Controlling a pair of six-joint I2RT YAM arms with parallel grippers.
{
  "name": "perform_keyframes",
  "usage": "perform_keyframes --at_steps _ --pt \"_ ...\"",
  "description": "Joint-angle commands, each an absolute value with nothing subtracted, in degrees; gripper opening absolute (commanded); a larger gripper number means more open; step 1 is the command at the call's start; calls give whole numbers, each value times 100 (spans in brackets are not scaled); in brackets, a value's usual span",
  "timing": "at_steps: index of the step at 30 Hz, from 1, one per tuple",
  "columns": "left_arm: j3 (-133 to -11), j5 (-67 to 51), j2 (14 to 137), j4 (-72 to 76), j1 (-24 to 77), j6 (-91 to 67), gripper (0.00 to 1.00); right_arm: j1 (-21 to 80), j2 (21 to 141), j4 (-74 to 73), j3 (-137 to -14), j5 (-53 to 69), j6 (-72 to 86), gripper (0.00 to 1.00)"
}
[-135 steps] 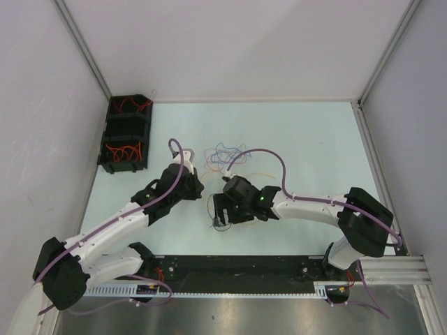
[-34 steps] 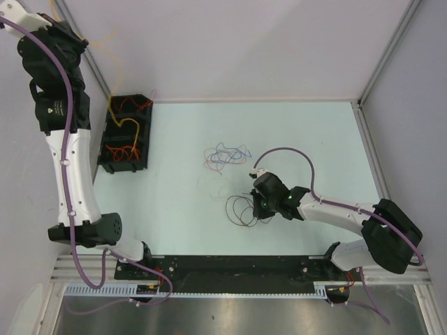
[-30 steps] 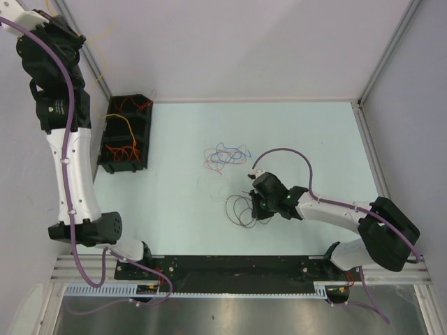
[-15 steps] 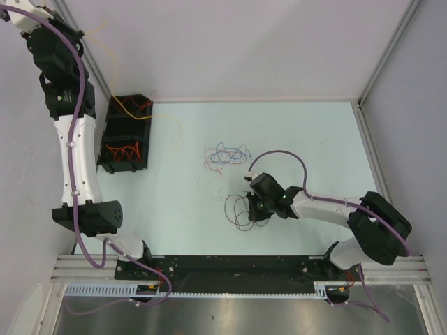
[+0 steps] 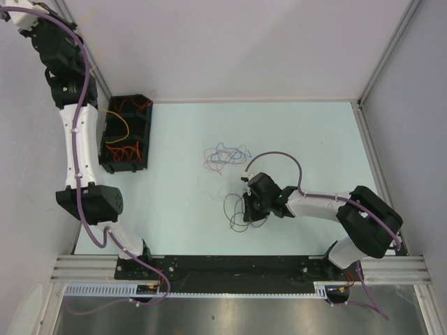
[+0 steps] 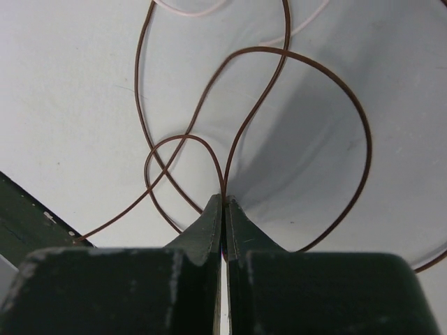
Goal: Untangle the cables
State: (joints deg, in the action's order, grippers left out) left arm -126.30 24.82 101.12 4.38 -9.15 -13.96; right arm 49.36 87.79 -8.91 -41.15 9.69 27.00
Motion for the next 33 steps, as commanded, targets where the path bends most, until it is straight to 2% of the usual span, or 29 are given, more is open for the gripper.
perform_keyframes --at_steps 1,8,14,24,27,31,33 --pt "-12604 2602 10160 1195 -1195 -1432 0 4904 9061 -712 -4157 1098 2751 0" --pt "-12779 2409 10187 1301 -1371 -1608 0 4878 9246 -712 -4280 1213 2733 0" --pt "-12744 1786 10143 1582 -1678 -2144 0 4834 9316 -668 -4324 1283 2725 0" --pt "-12613 1503 10266 1819 -1723 -2066 0 4711 9545 -633 -4456 1485 2637 0" --pt "-12271 1380 10117 1889 -1740 -2066 0 4676 9615 -598 -4500 1573 2645 0" --pt "-10666 1379 9563 2864 -1740 -1899 0 4632 9650 -580 -4544 1687 2654 0" --pt "-10337 1441 9440 3031 -1732 -1837 0 4614 9650 -598 -4561 1705 2646 0"
